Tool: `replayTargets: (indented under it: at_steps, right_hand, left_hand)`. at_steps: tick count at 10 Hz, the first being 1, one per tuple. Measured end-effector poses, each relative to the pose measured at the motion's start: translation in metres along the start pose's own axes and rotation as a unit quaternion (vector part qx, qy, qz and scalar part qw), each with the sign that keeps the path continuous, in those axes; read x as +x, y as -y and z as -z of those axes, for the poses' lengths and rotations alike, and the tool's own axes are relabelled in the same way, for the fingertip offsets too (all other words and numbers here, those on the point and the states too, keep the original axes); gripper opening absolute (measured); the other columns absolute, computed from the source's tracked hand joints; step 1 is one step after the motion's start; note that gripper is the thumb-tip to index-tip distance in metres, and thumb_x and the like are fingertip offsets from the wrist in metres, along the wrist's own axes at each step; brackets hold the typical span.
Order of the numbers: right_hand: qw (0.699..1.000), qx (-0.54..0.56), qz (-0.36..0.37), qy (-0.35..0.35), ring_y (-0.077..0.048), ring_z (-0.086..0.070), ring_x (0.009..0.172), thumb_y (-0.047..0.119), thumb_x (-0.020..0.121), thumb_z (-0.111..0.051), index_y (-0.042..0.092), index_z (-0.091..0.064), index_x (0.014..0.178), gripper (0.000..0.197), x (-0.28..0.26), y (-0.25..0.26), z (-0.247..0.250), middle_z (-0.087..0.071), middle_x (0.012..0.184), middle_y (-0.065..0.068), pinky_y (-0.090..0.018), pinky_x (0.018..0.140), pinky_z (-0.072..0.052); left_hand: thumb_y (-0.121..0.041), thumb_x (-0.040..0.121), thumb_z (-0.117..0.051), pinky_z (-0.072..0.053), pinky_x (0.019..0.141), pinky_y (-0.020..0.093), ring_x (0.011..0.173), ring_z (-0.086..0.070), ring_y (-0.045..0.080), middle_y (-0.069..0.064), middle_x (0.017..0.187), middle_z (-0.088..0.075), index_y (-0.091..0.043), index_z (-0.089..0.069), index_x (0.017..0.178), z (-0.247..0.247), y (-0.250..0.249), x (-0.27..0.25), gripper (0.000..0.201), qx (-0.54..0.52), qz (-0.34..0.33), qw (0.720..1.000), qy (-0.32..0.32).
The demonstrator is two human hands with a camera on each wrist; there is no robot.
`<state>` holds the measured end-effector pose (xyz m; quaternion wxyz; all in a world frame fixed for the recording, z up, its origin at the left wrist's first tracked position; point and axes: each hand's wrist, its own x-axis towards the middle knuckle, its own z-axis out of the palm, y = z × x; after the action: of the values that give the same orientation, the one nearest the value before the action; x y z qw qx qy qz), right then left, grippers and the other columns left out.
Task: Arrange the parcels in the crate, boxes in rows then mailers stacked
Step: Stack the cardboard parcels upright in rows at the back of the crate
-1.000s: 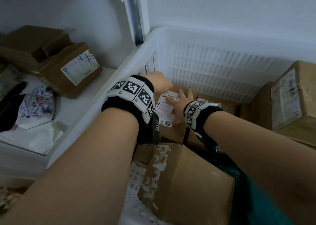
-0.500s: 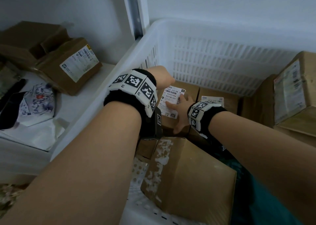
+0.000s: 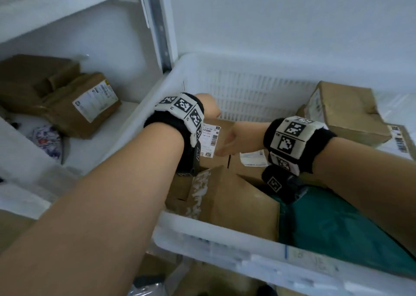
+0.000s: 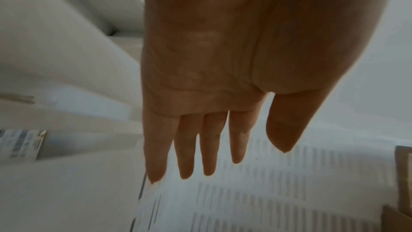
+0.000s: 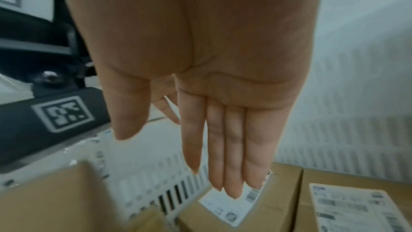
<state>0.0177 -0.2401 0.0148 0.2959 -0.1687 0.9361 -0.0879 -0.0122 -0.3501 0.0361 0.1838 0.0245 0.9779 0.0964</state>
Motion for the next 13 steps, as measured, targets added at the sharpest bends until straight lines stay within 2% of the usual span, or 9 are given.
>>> replayTargets:
  at_steps: [1, 2, 3, 4, 6, 7, 8, 10, 13]
  right_hand:
    - [0.999, 0.022, 0.006, 0.032, -0.020, -0.064, 0.091, 0.057, 0.084, -0.055, 0.013, -0.067, 0.102, 0.049, -0.016, 0.019, -0.011, -0.068, 0.099, -0.003, -0.026, 0.077, -0.052]
    - [0.998, -0.040, 0.026, 0.036, -0.022, -0.048, 0.128, 0.056, 0.084, -0.055, 0.014, -0.049, 0.137, 0.068, -0.026, 0.038, -0.027, -0.049, 0.141, -0.004, -0.031, 0.103, -0.041]
    - [0.996, -0.073, 0.051, 0.015, -0.018, -0.040, 0.133, 0.041, 0.088, -0.061, 0.017, -0.042, 0.141, 0.062, -0.034, 0.051, -0.040, -0.042, 0.146, -0.001, -0.025, 0.104, -0.032]
    - [0.992, -0.103, 0.064, 0.030, -0.016, -0.040, 0.133, 0.023, 0.090, -0.062, 0.020, -0.040, 0.143, 0.057, -0.042, 0.056, -0.035, -0.041, 0.148, -0.001, -0.024, 0.104, -0.033]
    - [0.977, -0.187, -0.002, 0.101, -0.017, -0.032, 0.139, 0.008, 0.092, -0.050, 0.029, -0.030, 0.148, 0.063, -0.062, 0.042, -0.017, -0.030, 0.154, -0.002, -0.023, 0.104, -0.032]
    - [0.971, -0.188, -0.033, 0.142, -0.021, -0.047, 0.126, 0.017, 0.099, -0.041, 0.011, -0.037, 0.145, 0.047, -0.066, 0.038, -0.023, -0.047, 0.141, -0.009, -0.023, 0.093, -0.039]
    - [0.981, -0.122, -0.110, 0.104, -0.019, -0.057, 0.093, 0.042, 0.100, -0.030, 0.000, -0.047, 0.136, 0.058, -0.065, 0.030, -0.035, -0.062, 0.122, -0.013, -0.018, 0.065, -0.039]
    - [0.978, -0.050, -0.203, 0.012, -0.023, -0.048, 0.124, 0.057, 0.094, -0.034, 0.010, -0.029, 0.145, 0.070, -0.066, 0.012, -0.042, -0.045, 0.141, -0.009, -0.033, 0.104, -0.035]
    - [0.980, -0.022, -0.195, -0.036, -0.026, -0.047, 0.128, 0.047, 0.099, -0.030, 0.005, -0.031, 0.143, 0.061, -0.076, 0.004, -0.031, -0.045, 0.142, -0.013, -0.034, 0.105, -0.036]
  left_hand:
    - [-0.019, 0.101, -0.036, -0.040, 0.101, 0.034, 0.124, -0.051, 0.029, 0.017, 0.135, -0.054, 0.004, -0.054, 0.128, 0.006, -0.002, -0.016, 0.040, 0.014, -0.013, 1.000, -0.004]
    - [-0.022, 0.102, -0.034, -0.040, 0.099, 0.033, 0.130, -0.046, 0.027, 0.013, 0.144, -0.045, 0.000, -0.044, 0.138, 0.010, -0.002, -0.034, 0.044, 0.013, -0.029, 0.999, 0.001]
    - [-0.018, 0.101, -0.033, -0.042, 0.071, 0.027, 0.127, -0.048, 0.027, 0.013, 0.141, -0.047, 0.000, -0.046, 0.135, 0.011, -0.002, -0.045, 0.041, 0.023, -0.059, 0.998, 0.005]
    - [-0.022, 0.101, -0.034, -0.043, 0.070, 0.027, 0.123, -0.052, 0.027, 0.013, 0.137, -0.050, 0.000, -0.049, 0.131, 0.012, 0.000, -0.056, 0.040, 0.046, -0.073, 0.996, 0.012]
    - [-0.026, 0.099, -0.042, -0.047, 0.082, 0.031, 0.119, -0.057, 0.024, 0.010, 0.135, -0.057, -0.004, -0.054, 0.130, 0.012, 0.000, -0.066, 0.040, -0.017, -0.073, 0.997, -0.010]
    - [-0.029, 0.097, -0.046, -0.047, 0.092, 0.033, 0.098, -0.053, 0.016, 0.009, 0.134, -0.059, -0.006, -0.057, 0.129, 0.008, -0.003, -0.069, 0.041, -0.048, -0.075, 0.996, -0.015]
    - [-0.027, 0.097, -0.046, -0.046, 0.070, 0.028, 0.094, -0.051, 0.015, 0.009, 0.132, -0.060, -0.005, -0.056, 0.130, 0.008, -0.010, -0.070, 0.040, -0.056, -0.085, 0.995, -0.005]
    - [-0.031, 0.101, -0.038, -0.039, 0.059, 0.019, 0.098, -0.052, 0.014, 0.005, 0.134, -0.057, -0.006, -0.046, 0.137, 0.009, -0.023, -0.080, 0.045, -0.016, -0.087, 0.996, 0.030]
    - [-0.033, 0.100, -0.039, -0.046, 0.070, 0.027, 0.103, -0.054, 0.018, 0.004, 0.134, -0.057, -0.007, -0.046, 0.137, 0.011, -0.025, -0.084, 0.045, -0.045, -0.069, 0.996, 0.028]
